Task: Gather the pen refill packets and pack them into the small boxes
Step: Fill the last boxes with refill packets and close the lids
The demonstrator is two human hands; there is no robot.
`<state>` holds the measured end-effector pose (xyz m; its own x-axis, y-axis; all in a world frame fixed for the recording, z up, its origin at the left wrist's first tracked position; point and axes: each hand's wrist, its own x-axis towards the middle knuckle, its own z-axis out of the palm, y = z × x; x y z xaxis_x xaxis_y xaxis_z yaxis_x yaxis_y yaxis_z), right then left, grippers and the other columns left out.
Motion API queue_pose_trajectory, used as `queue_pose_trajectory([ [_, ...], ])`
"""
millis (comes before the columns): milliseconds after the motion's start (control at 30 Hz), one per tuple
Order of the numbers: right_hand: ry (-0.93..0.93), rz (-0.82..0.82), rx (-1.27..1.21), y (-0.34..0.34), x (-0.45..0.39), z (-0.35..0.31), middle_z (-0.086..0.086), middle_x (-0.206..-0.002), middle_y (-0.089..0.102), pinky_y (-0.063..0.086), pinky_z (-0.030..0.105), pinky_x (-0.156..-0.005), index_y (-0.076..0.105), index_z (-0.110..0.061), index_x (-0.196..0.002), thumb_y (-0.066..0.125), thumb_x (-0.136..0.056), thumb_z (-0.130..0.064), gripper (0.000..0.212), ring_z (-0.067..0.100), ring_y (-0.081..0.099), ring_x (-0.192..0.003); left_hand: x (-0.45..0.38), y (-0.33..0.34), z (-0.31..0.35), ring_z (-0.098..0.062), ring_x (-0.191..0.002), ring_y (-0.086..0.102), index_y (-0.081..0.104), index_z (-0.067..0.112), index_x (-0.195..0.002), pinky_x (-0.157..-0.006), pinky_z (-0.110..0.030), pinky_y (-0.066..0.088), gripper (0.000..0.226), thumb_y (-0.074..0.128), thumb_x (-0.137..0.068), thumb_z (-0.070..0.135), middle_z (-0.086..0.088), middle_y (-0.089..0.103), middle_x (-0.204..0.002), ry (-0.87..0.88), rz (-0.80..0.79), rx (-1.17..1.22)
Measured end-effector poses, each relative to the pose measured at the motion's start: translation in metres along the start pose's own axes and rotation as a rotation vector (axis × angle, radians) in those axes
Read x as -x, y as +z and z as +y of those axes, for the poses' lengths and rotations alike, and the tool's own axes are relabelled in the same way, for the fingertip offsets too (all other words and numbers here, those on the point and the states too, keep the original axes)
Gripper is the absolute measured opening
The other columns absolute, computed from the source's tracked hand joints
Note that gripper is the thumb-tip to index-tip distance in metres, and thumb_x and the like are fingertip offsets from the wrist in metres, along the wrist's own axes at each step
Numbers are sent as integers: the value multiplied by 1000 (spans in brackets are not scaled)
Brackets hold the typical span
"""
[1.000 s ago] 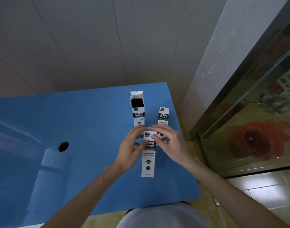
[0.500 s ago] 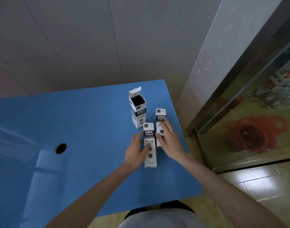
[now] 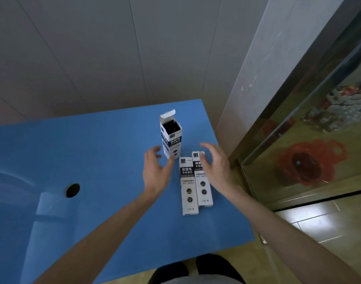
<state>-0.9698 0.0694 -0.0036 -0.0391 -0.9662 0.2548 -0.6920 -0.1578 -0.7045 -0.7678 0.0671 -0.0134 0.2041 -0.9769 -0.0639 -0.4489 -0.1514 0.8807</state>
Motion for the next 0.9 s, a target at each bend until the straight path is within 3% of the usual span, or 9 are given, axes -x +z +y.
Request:
queue_pose_trajectory([
  [100, 136, -150, -213, 8, -54, -37, -4, -152, 51, 40, 28, -110, 46, -18, -151, 52, -107, -33, 46, 11, 49, -136, -38, -12, 31, -5, -127, 50, 38, 27, -151, -96, -30, 48, 68, 60, -92, 53, 13, 48, -146, 98, -18, 100],
  [167, 306, -238, -405, 18, -83, -56, -4, -156, 47, 44, 33, -108, 41, -24, -155, 48, -107, -42, 52, 13, 51, -135, -51, -16, 44, -7, -126, 54, 29, 37, -154, -95, -35, 50, 68, 58, -95, 51, 14, 53, -144, 184, -124, 27],
  [267, 443, -294, -594, 25, -97, -71, 0, -137, 64, 53, 52, -105, 57, -30, -140, 47, -101, -55, 48, 18, 62, -124, -56, -18, 50, -16, -110, 65, 15, 38, -160, -86, -39, 54, 68, 53, -104, 40, 14, 62, -134, 295, -187, -148],
  [400, 453, -366, -656, 13, -87, -83, 6, -107, 76, 60, 51, -90, 72, -18, -116, 50, -106, -42, 34, 19, 71, -101, -42, -33, 46, -21, -103, 67, 0, 40, -162, -84, -42, 55, 71, 44, -106, 47, 9, 60, -140, 357, -163, -223],
  [500, 474, -442, -721, 5, -77, -83, 9, -102, 76, 64, 43, -74, 74, -15, -110, 54, -105, -36, 29, 20, 73, -94, -21, -49, 45, -13, -104, 70, 14, 40, -158, -79, -40, 58, 65, 47, -104, 53, 20, 55, -142, 407, -167, -176],
  [600, 467, -480, -729, 2, -64, -83, 7, -96, 74, 62, 36, -64, 73, -11, -109, 59, -103, -27, 23, 19, 74, -86, 0, -56, 35, -10, -89, 73, 33, 37, -147, -76, -45, 59, 47, 48, -104, 51, 21, 62, -130, 407, -176, -178],
  [667, 407, -470, -746, 4, -53, -81, 3, -96, 74, 60, 33, -62, 72, -13, -111, 59, -103, -19, 17, 18, 74, -85, 13, -57, 28, -6, -98, 71, 40, 38, -141, -78, -46, 59, 39, 49, -105, 48, 22, 59, -134, 390, -196, -183],
  [800, 239, -392, -751, 11, -27, -74, -2, -104, 75, 63, 35, -67, 73, -23, -117, 62, -102, -16, 20, 16, 73, -94, 36, -58, 26, -1, -113, 64, 43, 47, -136, -81, -41, 60, 35, 53, -103, 47, 26, 54, -138, 316, -168, -156],
  [900, 214, -393, -765, 16, -12, -66, -5, -112, 76, 63, 40, -81, 75, -21, -120, 66, -100, -24, 22, 16, 71, -104, 46, -56, 25, 2, -116, 62, 45, 45, -137, -82, -41, 59, 36, 56, -102, 46, 27, 58, -132, 231, -122, -142],
])
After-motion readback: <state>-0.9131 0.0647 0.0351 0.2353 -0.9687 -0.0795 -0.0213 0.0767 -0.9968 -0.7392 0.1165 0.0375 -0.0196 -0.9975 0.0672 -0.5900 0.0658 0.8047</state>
